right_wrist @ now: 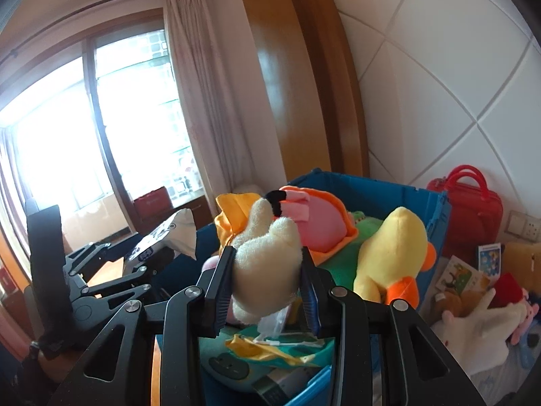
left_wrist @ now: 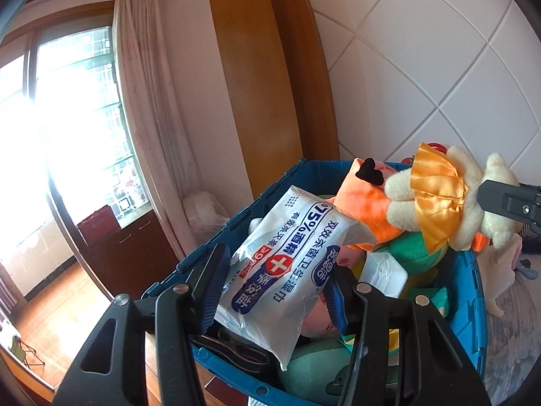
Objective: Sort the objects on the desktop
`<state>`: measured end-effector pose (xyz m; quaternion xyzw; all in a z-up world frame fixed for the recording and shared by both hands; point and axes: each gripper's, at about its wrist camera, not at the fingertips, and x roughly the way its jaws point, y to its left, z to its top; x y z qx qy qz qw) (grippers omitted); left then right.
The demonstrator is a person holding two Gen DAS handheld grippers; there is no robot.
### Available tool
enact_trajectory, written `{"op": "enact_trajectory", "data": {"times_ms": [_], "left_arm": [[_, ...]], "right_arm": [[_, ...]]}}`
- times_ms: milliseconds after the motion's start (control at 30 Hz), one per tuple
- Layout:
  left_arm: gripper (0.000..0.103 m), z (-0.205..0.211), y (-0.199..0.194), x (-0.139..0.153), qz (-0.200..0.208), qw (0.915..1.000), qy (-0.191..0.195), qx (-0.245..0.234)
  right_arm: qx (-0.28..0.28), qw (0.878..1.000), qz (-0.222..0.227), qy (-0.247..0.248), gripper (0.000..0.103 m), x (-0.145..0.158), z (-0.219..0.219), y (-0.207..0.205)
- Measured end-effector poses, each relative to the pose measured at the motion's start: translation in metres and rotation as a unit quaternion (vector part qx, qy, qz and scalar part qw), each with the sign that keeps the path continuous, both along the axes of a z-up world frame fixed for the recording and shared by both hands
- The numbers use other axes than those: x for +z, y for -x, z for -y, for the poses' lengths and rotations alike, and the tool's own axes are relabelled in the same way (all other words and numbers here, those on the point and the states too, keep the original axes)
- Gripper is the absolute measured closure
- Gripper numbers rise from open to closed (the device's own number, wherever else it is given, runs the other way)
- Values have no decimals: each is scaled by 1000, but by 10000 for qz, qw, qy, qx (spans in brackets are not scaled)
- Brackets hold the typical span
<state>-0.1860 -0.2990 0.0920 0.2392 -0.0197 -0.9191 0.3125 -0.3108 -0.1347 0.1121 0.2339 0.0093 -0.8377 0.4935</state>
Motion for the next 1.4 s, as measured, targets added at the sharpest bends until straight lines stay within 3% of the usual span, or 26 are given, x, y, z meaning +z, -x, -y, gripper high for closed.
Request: {"op": "enact_trajectory", "data": {"times_ms": [533,567,667,800,1400], "left_arm": [[46,4,10,-3,-5,9999,52,-142],[43,3,11,-2,-19,9999,69,-138],[18,-2,10,1,-126,9997,191,-89],[2,-9,6,10,-324,9990,297,-74],[1,-32,-11,21,-485,9981,249,-283]], "right_arm": [[-330,9992,114,-179,65,-8,14,0],[-334,9992,121,-174,64,-8,14,0],[-345,9992,125,-171,56,-7,15,0],[-306,9994,75,-167,55,-4,13,-3],[-237,9994,-171,189,49,19,-32,-46]]}}
